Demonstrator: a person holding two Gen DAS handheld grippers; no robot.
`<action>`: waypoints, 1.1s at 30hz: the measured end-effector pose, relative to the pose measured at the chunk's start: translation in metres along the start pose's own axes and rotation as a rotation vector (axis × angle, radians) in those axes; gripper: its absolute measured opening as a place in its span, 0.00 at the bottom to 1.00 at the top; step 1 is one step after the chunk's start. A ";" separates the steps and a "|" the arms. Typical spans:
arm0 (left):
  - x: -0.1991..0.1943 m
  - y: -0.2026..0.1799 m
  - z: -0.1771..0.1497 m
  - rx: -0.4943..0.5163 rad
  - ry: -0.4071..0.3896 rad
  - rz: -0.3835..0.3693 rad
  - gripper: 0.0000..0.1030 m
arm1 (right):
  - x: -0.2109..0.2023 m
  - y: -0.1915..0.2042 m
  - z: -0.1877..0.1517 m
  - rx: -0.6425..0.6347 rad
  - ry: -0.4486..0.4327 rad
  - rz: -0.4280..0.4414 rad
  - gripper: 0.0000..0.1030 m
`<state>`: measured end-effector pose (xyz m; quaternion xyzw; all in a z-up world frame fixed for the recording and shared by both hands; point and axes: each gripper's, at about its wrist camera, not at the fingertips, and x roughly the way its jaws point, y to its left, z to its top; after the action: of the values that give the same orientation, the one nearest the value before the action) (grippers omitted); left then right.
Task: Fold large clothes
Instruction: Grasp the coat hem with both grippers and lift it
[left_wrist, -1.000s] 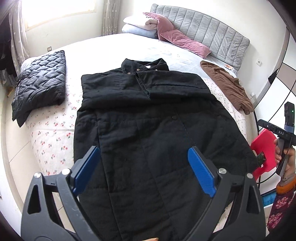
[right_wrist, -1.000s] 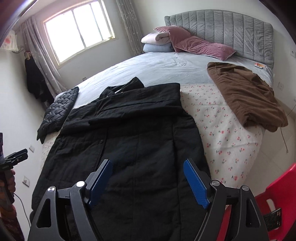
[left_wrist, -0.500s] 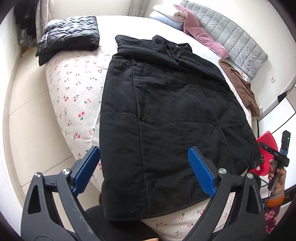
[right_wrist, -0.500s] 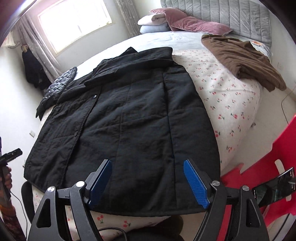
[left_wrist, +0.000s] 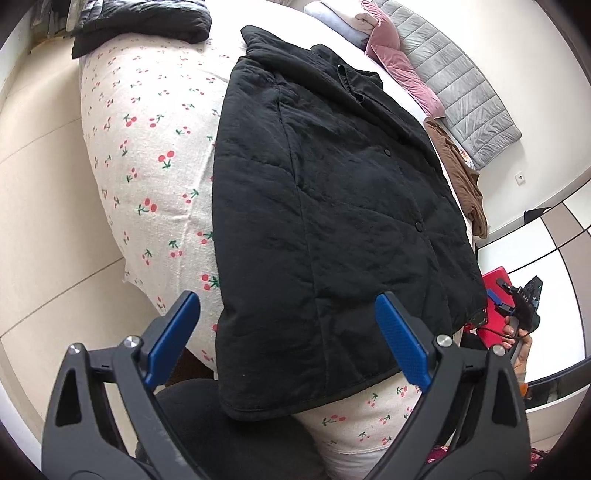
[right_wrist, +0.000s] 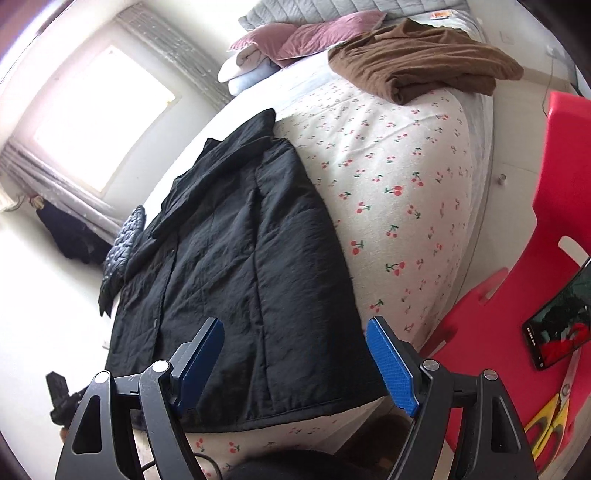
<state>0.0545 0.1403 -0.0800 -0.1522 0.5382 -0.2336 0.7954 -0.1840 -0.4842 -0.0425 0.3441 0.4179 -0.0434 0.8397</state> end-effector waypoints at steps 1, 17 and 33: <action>0.003 0.004 0.000 -0.017 0.007 -0.010 0.92 | 0.004 -0.005 0.000 0.020 0.007 -0.009 0.78; 0.019 0.000 -0.022 0.001 0.111 -0.061 0.72 | 0.055 -0.014 -0.021 0.076 0.077 -0.081 0.78; -0.002 -0.041 -0.013 0.051 0.018 -0.021 0.19 | 0.023 0.022 -0.032 -0.025 -0.025 -0.076 0.13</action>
<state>0.0338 0.1067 -0.0631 -0.1354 0.5377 -0.2569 0.7915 -0.1826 -0.4435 -0.0604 0.3169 0.4208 -0.0745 0.8467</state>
